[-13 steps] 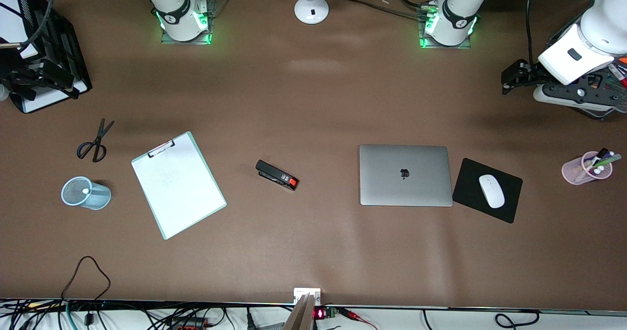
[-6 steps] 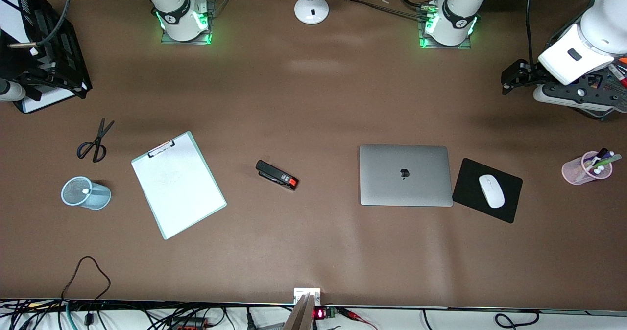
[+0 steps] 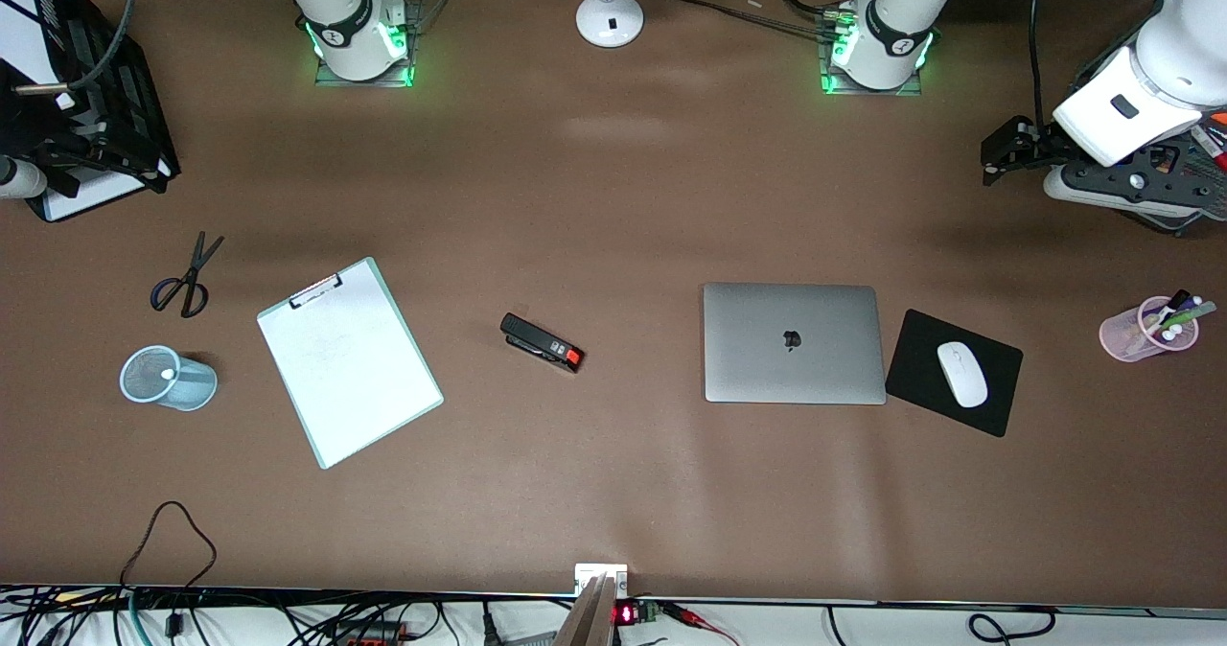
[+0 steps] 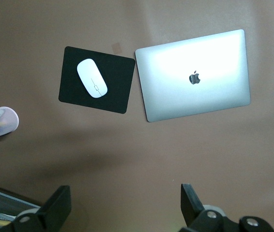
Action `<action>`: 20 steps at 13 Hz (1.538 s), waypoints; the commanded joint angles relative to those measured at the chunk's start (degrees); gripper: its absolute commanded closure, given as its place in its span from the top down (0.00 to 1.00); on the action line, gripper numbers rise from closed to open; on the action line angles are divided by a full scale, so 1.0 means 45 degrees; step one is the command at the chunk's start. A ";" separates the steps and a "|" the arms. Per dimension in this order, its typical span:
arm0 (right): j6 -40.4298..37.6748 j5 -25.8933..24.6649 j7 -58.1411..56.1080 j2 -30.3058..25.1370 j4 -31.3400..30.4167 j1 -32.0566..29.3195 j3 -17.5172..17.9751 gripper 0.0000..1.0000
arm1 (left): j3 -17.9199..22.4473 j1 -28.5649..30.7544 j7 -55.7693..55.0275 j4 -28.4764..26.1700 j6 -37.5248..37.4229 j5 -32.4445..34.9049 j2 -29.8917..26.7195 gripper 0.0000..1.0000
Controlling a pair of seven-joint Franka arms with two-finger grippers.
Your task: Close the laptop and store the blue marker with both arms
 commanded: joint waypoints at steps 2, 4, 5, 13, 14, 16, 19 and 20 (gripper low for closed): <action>0.0127 -0.0224 0.0126 -0.0169 -0.0319 0.0100 -0.0071 1.00 | -0.0020 0.0050 0.0259 0.0346 -0.0258 0.0213 0.0140 1.00; 0.0165 -0.0224 0.0166 -0.0169 -0.0300 0.0158 -0.0071 1.00 | -0.0020 0.0050 0.0259 0.0346 -0.0258 0.0213 0.0140 1.00; 0.0185 -0.0185 0.0340 -0.0169 -0.0281 0.0159 -0.0071 1.00 | -0.0020 0.0050 0.0259 0.0346 -0.0258 0.0213 0.0140 1.00; 0.0068 -0.0263 0.1787 -0.0150 -0.0339 0.0178 -0.0149 1.00 | -0.0020 0.0050 0.0259 0.0346 -0.0278 0.0213 0.0140 1.00; 0.0049 -0.0263 0.1768 -0.0111 -0.0358 0.0197 -0.0149 1.00 | -0.0020 0.0050 0.0259 0.0346 -0.0278 0.0213 0.0140 1.00; 0.0048 -0.0263 0.1768 -0.0071 -0.0378 0.0236 -0.0149 1.00 | -0.0020 0.0050 0.0259 0.0346 -0.0277 0.0213 0.0140 1.00; 0.0029 -0.0263 0.1787 -0.0071 -0.0417 0.0276 -0.0149 1.00 | -0.0020 0.0050 0.0259 0.0346 -0.0278 0.0213 0.0140 1.00; 0.0029 -0.0263 0.1806 -0.0071 -0.0417 0.0276 -0.0149 1.00 | -0.0020 0.0050 0.0259 0.0346 -0.0278 0.0213 0.0140 1.00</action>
